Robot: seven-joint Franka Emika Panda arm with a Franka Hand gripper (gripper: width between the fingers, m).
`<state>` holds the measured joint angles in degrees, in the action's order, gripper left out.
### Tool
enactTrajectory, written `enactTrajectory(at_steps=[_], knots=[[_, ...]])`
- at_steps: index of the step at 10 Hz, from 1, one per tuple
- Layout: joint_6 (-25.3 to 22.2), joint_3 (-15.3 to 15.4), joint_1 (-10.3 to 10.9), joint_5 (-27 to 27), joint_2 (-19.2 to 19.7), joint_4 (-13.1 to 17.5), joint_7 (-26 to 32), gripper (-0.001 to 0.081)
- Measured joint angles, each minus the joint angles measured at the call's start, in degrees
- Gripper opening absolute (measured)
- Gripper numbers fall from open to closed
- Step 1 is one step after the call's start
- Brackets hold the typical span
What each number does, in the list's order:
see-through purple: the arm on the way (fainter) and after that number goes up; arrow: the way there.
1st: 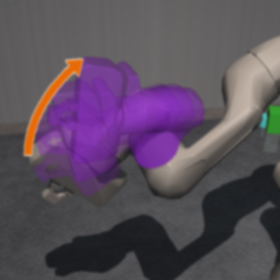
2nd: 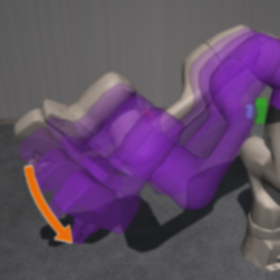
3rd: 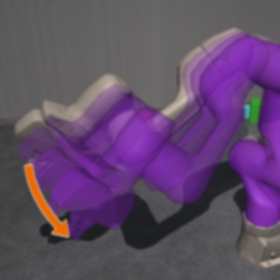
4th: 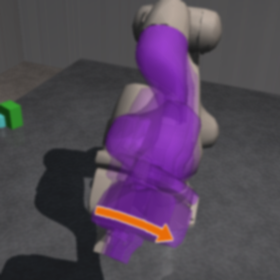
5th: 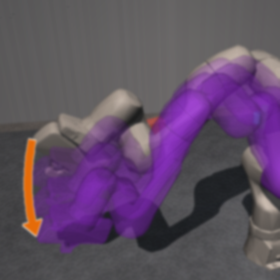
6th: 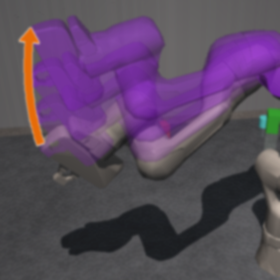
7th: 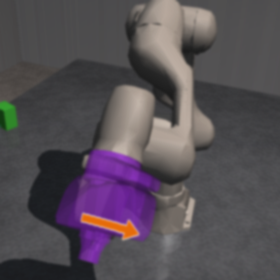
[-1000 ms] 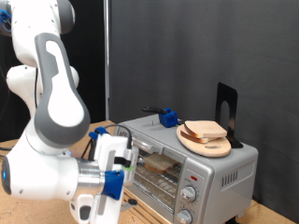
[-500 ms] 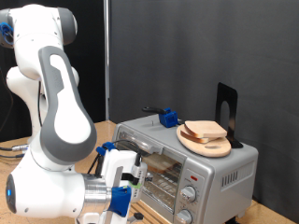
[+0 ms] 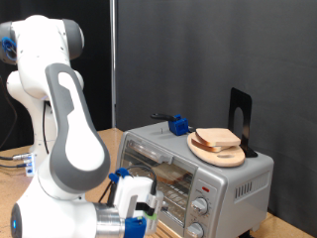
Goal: Make a piece of toast with the oven
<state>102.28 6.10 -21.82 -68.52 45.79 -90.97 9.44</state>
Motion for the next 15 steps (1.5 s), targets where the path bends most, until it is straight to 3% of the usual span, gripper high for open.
enactTrajectory(at_steps=[3,5,15], knots=[[-1.9,0.5,0.4,0.0,4.8,5.4,-0.1,0.0808],[-2.6,0.8,0.5,-0.7,6.5,6.9,-0.6,0.0808],[0.3,2.8,4.1,-1.7,7.0,5.6,-0.6,0.0808]])
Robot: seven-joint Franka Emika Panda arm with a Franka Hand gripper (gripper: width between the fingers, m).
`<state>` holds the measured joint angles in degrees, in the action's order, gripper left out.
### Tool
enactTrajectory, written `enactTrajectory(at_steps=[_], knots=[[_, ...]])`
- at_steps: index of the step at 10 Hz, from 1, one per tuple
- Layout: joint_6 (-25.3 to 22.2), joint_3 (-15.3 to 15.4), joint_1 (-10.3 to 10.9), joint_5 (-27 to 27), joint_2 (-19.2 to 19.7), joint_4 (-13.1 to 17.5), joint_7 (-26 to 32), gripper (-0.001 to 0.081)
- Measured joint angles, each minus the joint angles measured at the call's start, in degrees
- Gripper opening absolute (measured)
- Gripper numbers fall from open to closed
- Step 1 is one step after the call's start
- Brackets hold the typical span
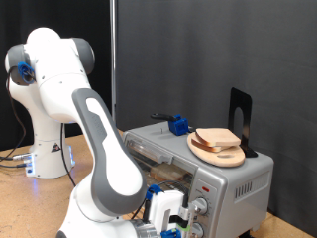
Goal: Make a piece of toast with the oven
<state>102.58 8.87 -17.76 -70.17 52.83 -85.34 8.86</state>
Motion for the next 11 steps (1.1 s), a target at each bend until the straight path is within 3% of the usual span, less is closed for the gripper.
enactTrajectory(at_steps=[4,5,6,7,8,9,11], knots=[[0.4,0.6,0.0,-0.4,-0.2,-1.1,0.4,0.0796],[0.4,0.6,0.0,-0.6,-0.4,-1.5,0.6,0.0616],[0.3,0.7,0.0,-0.9,-0.5,-1.7,0.7,0.0616],[-0.1,0.8,-0.1,-1.2,-0.9,-1.9,0.9,0.0437],[-0.2,0.8,-0.1,-1.3,-1.5,-2.3,0.9,0.0437],[0.1,0.8,-0.2,-1.4,-2.0,-2.8,0.9,0.0236],[0.1,0.8,-0.3,-1.9,-2.0,-3.1,1.2,0.0209]])
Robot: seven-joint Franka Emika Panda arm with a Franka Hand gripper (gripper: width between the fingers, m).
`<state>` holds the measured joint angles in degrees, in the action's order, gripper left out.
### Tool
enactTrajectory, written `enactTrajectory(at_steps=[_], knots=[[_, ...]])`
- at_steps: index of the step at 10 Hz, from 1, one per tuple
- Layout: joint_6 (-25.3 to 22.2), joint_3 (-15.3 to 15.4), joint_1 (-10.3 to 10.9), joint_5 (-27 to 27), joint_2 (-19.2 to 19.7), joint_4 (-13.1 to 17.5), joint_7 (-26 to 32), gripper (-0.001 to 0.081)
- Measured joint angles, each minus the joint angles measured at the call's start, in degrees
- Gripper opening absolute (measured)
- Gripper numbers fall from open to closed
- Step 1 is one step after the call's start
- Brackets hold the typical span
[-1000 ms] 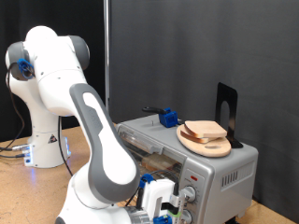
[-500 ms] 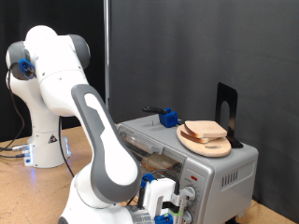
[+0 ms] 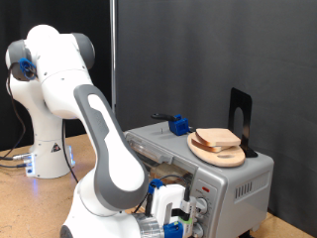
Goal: Make a piece of toast with the oven
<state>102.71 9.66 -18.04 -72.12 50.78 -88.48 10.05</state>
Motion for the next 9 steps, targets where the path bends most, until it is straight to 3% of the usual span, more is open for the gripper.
enactTrajectory(at_steps=[2,3,9], knots=[[1.2,-0.1,0.0,-0.2,0.0,-0.3,0.6,0.0205],[1.9,0.0,0.0,-0.8,-0.3,-0.9,3.2,0.0097],[9.4,0.7,0.1,-9.8,-4.7,-8.7,24.6,0.0104]])
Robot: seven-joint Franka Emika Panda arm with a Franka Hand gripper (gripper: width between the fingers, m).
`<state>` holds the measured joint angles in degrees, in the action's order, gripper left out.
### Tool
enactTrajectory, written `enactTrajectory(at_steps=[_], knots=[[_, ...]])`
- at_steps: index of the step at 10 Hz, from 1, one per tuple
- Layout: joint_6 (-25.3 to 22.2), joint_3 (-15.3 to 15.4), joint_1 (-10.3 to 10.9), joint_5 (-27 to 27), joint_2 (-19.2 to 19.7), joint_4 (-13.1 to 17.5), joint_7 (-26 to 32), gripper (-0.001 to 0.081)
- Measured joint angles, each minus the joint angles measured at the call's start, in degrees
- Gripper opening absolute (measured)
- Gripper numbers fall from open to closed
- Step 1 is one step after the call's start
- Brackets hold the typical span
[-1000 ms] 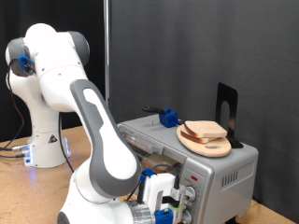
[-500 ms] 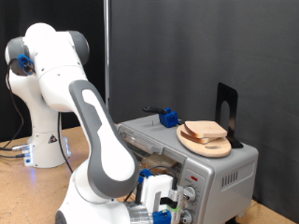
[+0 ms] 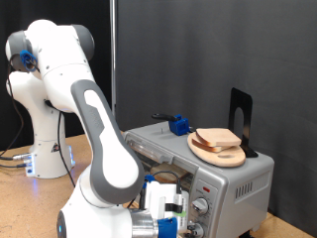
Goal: Make a piece of toast with the oven
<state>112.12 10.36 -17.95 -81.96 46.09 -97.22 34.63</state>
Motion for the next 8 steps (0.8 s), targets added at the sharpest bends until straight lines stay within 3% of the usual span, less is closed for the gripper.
enactTrajectory(at_steps=[3,8], knots=[[1.2,0.2,0.0,-4.6,-0.7,-2.2,8.3,0.0111],[1.4,0.2,0.0,-8.0,-1.1,-3.6,13.6,0.0114]])
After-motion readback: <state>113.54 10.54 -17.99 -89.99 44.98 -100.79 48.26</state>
